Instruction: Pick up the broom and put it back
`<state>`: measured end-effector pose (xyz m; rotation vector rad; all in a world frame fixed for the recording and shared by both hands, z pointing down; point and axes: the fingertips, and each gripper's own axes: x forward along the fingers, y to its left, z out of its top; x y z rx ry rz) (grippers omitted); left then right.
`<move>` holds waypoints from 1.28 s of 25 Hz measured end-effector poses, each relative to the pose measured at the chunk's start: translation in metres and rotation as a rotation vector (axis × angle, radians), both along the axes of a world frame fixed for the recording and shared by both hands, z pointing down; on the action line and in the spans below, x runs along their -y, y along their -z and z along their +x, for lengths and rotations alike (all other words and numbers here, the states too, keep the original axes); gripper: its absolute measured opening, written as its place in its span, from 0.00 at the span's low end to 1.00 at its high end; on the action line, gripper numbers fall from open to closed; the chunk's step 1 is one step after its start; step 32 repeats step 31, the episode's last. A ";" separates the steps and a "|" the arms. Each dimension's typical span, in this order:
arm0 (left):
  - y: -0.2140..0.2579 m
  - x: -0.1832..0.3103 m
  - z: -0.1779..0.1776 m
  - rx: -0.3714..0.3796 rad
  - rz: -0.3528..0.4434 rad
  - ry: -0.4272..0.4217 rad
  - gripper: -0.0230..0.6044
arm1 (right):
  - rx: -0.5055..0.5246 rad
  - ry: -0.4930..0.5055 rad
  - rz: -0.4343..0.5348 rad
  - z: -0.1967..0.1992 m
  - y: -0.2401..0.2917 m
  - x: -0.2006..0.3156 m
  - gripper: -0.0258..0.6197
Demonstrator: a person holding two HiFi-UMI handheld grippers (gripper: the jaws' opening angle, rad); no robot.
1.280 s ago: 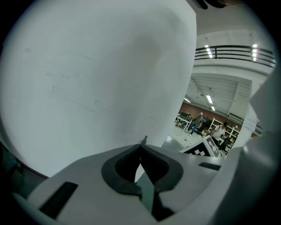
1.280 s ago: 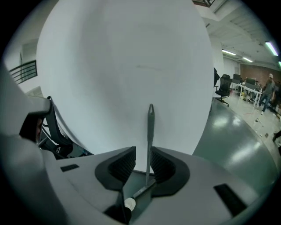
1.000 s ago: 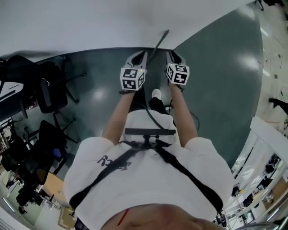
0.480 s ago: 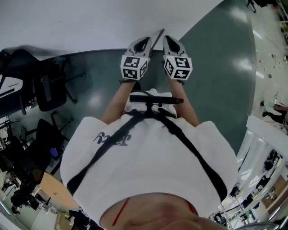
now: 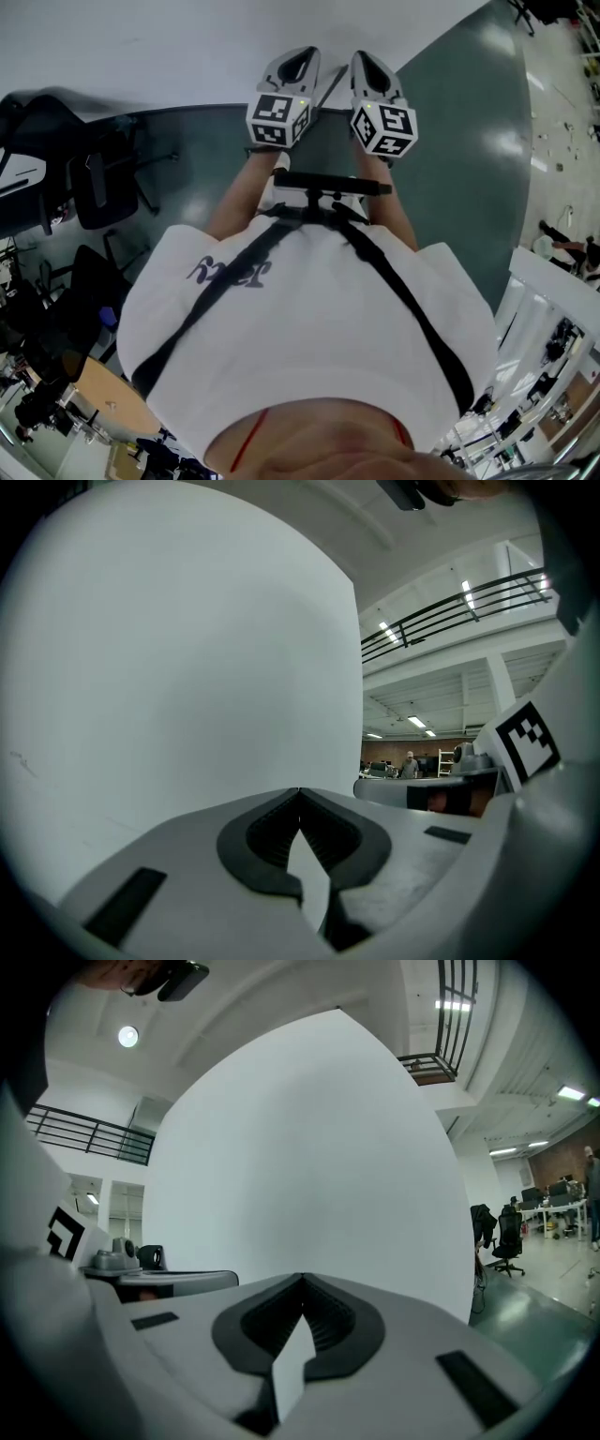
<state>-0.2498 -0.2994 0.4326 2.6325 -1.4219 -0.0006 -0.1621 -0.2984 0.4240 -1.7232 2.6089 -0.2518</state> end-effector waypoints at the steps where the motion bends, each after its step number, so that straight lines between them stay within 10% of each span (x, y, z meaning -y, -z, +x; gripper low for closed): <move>1: 0.003 0.002 -0.001 0.000 0.005 -0.002 0.05 | 0.000 -0.005 0.008 0.000 0.003 0.002 0.05; 32: -0.002 0.017 -0.011 -0.001 -0.008 -0.054 0.05 | -0.038 -0.082 0.014 0.000 0.006 0.020 0.05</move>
